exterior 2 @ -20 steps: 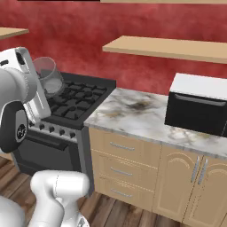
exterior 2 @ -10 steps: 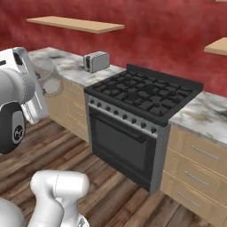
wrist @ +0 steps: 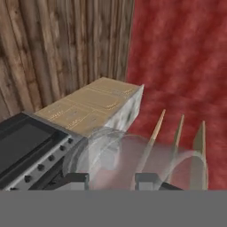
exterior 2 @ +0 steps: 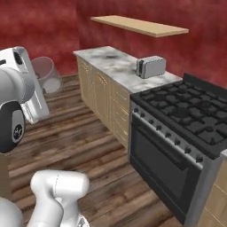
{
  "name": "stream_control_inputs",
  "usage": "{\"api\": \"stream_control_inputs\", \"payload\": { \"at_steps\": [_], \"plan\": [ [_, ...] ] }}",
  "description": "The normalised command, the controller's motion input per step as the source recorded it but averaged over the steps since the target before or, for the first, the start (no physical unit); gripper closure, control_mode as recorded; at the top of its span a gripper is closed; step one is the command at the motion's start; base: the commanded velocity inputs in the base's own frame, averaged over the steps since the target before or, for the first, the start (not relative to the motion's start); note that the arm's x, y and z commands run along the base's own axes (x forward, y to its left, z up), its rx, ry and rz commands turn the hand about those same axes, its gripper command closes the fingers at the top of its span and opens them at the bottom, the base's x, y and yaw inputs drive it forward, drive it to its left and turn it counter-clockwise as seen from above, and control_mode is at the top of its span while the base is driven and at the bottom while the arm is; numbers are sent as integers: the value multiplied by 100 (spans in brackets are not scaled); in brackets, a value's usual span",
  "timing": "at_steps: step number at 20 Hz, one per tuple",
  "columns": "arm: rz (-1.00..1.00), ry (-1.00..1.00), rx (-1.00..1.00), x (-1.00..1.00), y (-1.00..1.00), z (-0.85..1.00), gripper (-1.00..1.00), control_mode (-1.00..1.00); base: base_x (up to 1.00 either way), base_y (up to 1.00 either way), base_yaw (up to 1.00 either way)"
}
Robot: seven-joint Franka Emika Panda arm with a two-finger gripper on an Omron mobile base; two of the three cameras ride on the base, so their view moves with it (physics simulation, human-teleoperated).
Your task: There is a bowl on the dining counter. Grab a lemon wedge from the fridge and place it in the bowl. Then get the liquor bottle and glass cup from the cabinet and place them next to the bowl.
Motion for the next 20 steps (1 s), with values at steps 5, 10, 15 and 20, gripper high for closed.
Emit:
{"api": "stream_control_inputs", "payload": {
  "at_steps": [5, 10, 15, 20],
  "plan": [
    [0, 0, 0, 0, 0, 0, 100, 100, 71, 3, 56],
    [0, 0, 0, 0, 0, 0, 100, 100, 77, 0, 59],
    [0, 0, 0, 0, 0, 0, 100, 100, 88, -18, 59],
    [0, 0, 0, 0, 0, 0, 100, 100, 95, -29, 56]
  ]
}}
